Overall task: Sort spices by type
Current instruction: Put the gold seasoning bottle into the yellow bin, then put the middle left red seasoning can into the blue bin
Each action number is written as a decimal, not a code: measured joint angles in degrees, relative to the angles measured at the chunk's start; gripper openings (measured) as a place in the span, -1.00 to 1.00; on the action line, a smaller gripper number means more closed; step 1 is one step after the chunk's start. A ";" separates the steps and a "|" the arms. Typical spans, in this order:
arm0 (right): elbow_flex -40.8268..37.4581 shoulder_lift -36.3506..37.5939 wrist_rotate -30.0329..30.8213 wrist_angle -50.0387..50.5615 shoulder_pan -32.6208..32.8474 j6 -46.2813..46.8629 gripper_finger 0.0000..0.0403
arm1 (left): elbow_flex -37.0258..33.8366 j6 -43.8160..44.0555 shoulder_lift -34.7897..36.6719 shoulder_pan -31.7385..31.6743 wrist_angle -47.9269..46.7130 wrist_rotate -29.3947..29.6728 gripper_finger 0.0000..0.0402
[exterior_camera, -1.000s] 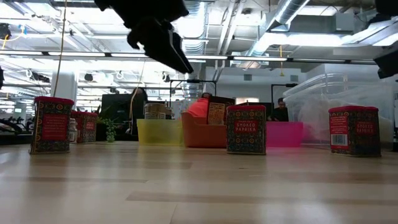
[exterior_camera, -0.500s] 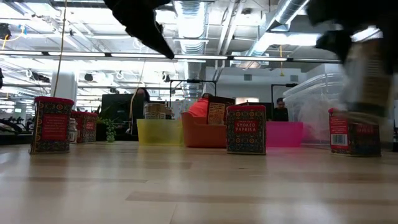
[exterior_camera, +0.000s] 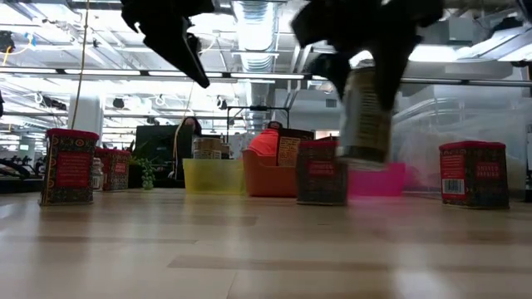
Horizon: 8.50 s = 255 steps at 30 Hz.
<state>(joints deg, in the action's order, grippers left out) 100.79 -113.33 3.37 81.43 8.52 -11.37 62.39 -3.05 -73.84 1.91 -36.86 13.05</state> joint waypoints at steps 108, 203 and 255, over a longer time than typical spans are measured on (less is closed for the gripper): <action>-64.56 48.54 48.20 -63.64 16.58 43.01 0.91 | 18.88 -7.27 -36.66 -0.52 23.04 -15.57 0.65; -64.48 48.45 47.99 -65.23 15.40 42.07 0.91 | 14.21 1.71 -10.50 -6.26 -34.17 -11.45 0.59; -64.54 48.36 47.72 -70.05 15.07 37.90 0.91 | -7.28 3.28 -10.63 21.80 -23.94 4.05 0.69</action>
<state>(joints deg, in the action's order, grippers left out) 36.25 -64.97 51.09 11.38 23.59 26.52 55.11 0.22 -84.47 23.71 -60.80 17.10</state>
